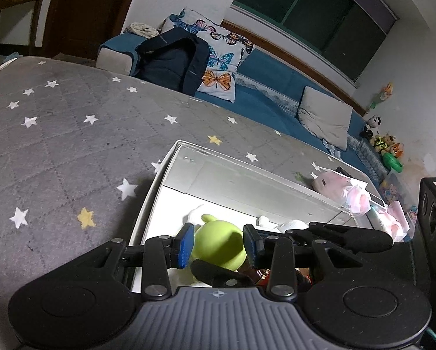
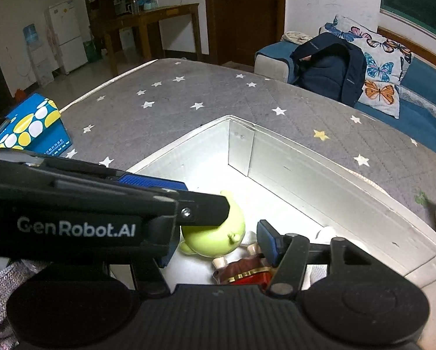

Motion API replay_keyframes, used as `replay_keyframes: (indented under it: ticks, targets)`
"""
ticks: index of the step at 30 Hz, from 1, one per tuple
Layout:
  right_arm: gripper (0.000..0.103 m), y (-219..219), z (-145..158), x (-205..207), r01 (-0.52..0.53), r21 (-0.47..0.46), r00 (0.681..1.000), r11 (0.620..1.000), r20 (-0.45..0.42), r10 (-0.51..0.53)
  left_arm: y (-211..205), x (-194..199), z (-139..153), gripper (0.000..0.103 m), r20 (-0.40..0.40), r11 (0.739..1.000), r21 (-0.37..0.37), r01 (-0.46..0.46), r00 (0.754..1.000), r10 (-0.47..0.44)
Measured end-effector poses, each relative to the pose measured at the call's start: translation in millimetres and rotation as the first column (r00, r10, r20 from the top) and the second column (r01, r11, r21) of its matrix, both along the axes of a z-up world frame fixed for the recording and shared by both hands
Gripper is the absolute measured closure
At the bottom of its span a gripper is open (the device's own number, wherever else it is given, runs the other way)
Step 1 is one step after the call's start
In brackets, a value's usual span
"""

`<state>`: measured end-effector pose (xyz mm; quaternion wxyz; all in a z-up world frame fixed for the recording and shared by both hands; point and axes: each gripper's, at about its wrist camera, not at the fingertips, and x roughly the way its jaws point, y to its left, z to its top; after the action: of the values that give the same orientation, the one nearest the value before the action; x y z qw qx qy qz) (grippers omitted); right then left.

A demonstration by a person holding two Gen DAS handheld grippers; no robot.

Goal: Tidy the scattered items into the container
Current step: 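Carry the green figure into the box and open the left gripper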

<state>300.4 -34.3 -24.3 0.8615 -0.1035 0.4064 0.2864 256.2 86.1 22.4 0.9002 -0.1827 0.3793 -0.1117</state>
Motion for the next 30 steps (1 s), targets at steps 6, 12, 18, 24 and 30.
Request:
replay_keyframes:
  ticks: [6,12,18,24,30]
  targets:
    - [0.034,2,3,-7,-0.009,-0.008,0.999,1.000,0.036,0.009,2,-11,6,0.064,0.026,1.000,0.012,-0.009,1.000,0.008]
    - [0.023,-1,7,-16,-0.006,-0.007,0.998,1.000,0.064,0.006,2,-26,16,0.064,0.071,0.998,0.049,-0.025,0.997,0.022]
    - [0.020,-5,15,-29,0.001,0.006,0.995,1.000,0.096,-0.001,1,-45,25,0.064,0.118,0.997,0.063,-0.042,0.992,0.034]
    - [0.013,-16,27,-46,0.025,0.045,0.990,0.999,0.135,-0.030,1,-69,37,0.064,0.158,0.995,0.073,-0.063,0.986,0.051]
    - [0.008,-28,37,-70,0.054,0.056,0.981,0.997,0.184,-0.064,-3,-94,42,0.064,0.182,0.994,0.084,-0.074,0.982,0.057]
